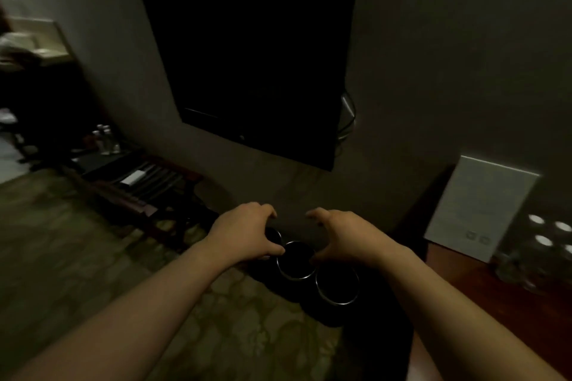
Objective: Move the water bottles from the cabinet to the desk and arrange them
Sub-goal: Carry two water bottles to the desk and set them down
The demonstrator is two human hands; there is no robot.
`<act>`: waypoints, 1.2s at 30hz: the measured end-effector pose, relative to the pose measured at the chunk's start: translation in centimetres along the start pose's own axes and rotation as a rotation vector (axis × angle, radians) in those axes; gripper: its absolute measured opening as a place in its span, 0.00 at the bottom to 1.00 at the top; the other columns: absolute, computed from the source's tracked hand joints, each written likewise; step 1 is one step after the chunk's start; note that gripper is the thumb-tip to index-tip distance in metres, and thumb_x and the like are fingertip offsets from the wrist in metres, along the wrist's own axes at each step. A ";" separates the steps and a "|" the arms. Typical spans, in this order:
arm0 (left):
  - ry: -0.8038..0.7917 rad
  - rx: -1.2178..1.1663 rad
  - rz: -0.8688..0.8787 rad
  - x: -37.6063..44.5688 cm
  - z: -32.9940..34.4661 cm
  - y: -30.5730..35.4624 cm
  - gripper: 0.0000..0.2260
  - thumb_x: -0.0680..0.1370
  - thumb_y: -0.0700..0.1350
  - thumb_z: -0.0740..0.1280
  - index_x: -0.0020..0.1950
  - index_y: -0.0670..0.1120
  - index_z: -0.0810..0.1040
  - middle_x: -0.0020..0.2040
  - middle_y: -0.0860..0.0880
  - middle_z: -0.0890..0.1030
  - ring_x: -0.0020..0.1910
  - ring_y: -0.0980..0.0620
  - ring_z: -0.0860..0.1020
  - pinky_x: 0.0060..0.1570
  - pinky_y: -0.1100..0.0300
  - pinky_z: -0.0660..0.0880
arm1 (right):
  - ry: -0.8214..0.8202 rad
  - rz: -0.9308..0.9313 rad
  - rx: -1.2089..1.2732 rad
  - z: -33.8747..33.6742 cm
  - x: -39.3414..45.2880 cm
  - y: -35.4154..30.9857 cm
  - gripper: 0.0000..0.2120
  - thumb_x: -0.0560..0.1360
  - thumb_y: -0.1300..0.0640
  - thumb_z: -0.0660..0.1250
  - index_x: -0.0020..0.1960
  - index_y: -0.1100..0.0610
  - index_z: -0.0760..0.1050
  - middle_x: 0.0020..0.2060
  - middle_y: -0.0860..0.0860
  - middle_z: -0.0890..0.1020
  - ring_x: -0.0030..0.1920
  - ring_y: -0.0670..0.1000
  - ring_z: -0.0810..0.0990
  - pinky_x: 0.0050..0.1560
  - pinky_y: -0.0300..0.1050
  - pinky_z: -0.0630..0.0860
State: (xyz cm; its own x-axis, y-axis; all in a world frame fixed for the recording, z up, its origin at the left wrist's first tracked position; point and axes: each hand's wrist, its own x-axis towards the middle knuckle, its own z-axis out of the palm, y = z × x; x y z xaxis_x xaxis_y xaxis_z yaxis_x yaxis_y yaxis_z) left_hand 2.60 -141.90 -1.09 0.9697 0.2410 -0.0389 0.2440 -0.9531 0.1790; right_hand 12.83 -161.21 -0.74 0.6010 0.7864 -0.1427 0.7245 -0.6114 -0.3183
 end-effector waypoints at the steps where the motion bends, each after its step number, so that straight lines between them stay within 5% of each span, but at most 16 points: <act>1: 0.003 0.000 -0.026 -0.4 -0.5 -1.6 0.33 0.65 0.66 0.74 0.66 0.55 0.73 0.59 0.54 0.77 0.57 0.52 0.77 0.51 0.52 0.79 | -0.009 -0.029 -0.010 0.0 1.1 -1.3 0.43 0.67 0.43 0.77 0.76 0.45 0.60 0.66 0.49 0.75 0.61 0.50 0.77 0.58 0.48 0.78; 11: 0.030 0.005 -0.240 1.4 -3.8 -16.4 0.35 0.65 0.68 0.72 0.68 0.55 0.71 0.61 0.53 0.76 0.58 0.52 0.76 0.52 0.51 0.78 | -0.021 -0.243 -0.072 0.8 16.2 -10.7 0.45 0.65 0.40 0.77 0.76 0.44 0.60 0.65 0.48 0.76 0.61 0.51 0.77 0.57 0.49 0.78; 21: 0.102 -0.044 -0.412 13.9 -8.0 -32.9 0.35 0.64 0.68 0.73 0.66 0.55 0.73 0.60 0.53 0.78 0.56 0.52 0.77 0.50 0.51 0.79 | -0.017 -0.394 -0.096 -2.4 38.7 -17.0 0.42 0.68 0.41 0.76 0.76 0.48 0.62 0.66 0.51 0.76 0.63 0.52 0.76 0.60 0.48 0.76; 36: 0.234 -0.120 -0.650 20.0 -10.4 -59.0 0.29 0.65 0.62 0.76 0.63 0.54 0.77 0.57 0.52 0.78 0.54 0.53 0.76 0.52 0.55 0.77 | -0.197 -0.616 -0.110 0.5 64.7 -32.9 0.42 0.67 0.45 0.78 0.76 0.48 0.63 0.67 0.52 0.77 0.64 0.52 0.76 0.59 0.41 0.73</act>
State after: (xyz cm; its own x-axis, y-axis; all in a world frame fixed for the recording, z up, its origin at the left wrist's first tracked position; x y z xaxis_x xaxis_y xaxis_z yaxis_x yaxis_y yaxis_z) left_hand 7.53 -78.99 -2.24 0.5977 0.8009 0.0354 0.7583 -0.5791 0.2993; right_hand 27.65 -90.19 0.03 -0.0001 0.9906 -0.1370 0.9530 -0.0414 -0.3000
